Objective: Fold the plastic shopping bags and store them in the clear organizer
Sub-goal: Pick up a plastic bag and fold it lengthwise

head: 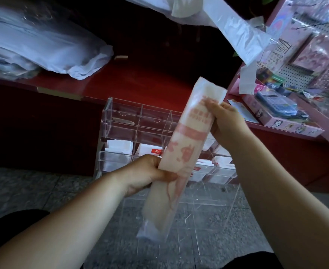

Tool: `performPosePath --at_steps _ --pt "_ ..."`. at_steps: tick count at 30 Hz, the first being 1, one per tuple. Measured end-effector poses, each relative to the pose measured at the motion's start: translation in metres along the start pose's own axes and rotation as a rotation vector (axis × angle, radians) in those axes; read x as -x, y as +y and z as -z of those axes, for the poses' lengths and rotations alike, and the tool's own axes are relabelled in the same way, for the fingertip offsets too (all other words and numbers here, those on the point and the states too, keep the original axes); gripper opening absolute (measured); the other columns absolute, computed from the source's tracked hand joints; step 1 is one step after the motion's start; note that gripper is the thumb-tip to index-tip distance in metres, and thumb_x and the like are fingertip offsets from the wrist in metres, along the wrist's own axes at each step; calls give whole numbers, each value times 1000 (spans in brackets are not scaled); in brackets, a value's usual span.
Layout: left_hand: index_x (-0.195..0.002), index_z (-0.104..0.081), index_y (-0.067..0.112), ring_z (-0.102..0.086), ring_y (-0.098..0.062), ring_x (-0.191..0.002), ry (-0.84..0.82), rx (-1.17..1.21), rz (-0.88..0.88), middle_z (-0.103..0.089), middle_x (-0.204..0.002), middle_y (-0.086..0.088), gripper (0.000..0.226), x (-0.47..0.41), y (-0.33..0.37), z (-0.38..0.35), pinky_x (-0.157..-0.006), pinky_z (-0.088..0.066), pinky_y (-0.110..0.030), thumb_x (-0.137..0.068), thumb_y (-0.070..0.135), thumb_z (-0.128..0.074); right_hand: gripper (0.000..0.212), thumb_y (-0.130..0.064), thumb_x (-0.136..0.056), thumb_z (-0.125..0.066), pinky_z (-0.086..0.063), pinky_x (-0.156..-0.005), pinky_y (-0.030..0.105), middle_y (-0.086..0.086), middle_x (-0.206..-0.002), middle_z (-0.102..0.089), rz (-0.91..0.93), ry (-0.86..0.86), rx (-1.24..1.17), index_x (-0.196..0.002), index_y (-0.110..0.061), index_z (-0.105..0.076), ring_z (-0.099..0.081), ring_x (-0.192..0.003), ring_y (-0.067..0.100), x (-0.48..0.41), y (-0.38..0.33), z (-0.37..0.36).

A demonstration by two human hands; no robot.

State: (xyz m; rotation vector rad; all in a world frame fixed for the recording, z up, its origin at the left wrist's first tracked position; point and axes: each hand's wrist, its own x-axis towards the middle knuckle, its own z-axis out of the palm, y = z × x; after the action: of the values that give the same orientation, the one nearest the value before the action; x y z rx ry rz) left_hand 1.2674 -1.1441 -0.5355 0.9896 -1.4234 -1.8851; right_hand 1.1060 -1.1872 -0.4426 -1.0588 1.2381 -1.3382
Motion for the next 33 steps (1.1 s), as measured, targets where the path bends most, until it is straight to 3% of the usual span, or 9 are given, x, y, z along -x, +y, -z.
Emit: performPosePath --at_steps 5,9,12,15,17,20,26,29,33 --pt "-68 -65 14 -64 -2 -55 -37 -143 77 -68 -58 8 24 -2 -4 10 -55 -51 -15 -80 -5 -60 18 -12 -93 -49 -52 -55 26 -6 -49 -62 67 111 -88 -76 -9 -53 -60 -49 8 -11 -15 18" --pt "-62 -53 21 -53 -6 -55 -155 -819 199 -57 -60 8 25 -6 -7 21 -54 -42 -16 -77 6 -67 19 -13 -92 -51 -53 -58 28 -8 -46 -59 96 174 -174 -73 -11 -49 -59 -46 5 -10 -16 22" --pt "-74 -59 13 -50 -8 -63 -147 -982 218 -55 -68 5 14 -8 -8 29 -60 -37 -21 -76 18 -71 18 -11 -93 -49 -56 -65 28 -7 -50 -63 106 142 -205 -76 -10 -53 -61 -51 5 -7 -11 19" --pt "-122 -55 14 -56 -5 -99 -75 -836 128 -62 -110 8 67 -10 -5 41 -85 -44 -21 -63 31 -80 17 -11 -93 -48 -54 -74 34 -5 -57 -64 91 124 -179 -78 -9 -55 -62 -57 9 -5 -4 15" --pt "-130 -46 24 -51 -4 -116 -141 -620 81 -54 -128 11 89 -4 2 46 -94 -44 -22 -49 40 -79 15 -11 -93 -49 -54 -73 33 -3 -60 -64 91 126 -194 -78 -8 -55 -62 -58 9 -4 -1 13" --pt "-114 -51 37 -55 5 -108 -286 -285 -56 -62 -114 22 69 11 18 37 -83 -45 -10 -48 37 -73 16 -10 -93 -48 -56 -70 29 -4 -59 -65 82 82 -245 -79 -8 -56 -63 -58 8 -4 1 9" --pt "-76 -63 29 -64 4 -66 138 -248 -119 -67 -66 18 16 -9 -1 4 -64 -50 -9 -75 16 -72 16 -8 -93 -48 -56 -68 30 -1 -64 -64 54 70 -229 -79 -8 -57 -63 -57 9 -4 10 -5" --pt "-77 -66 20 -63 -2 -63 200 -148 -109 -67 -67 12 9 -15 -7 0 -65 -51 -14 -78 11 -69 16 -15 -94 -47 -57 -60 29 0 -64 -66 20 61 -184 -84 -9 -57 -64 -57 12 -8 17 -7" --pt "-72 -65 13 -62 -2 -53 331 -5 -134 -66 -53 10 12 -22 -8 3 -56 -49 -11 -79 3 -65 16 -18 -95 -43 -52 -50 22 2 -64 -64 -111 -156 9 -86 -10 -53 -62 -51 9 6 45 -7"
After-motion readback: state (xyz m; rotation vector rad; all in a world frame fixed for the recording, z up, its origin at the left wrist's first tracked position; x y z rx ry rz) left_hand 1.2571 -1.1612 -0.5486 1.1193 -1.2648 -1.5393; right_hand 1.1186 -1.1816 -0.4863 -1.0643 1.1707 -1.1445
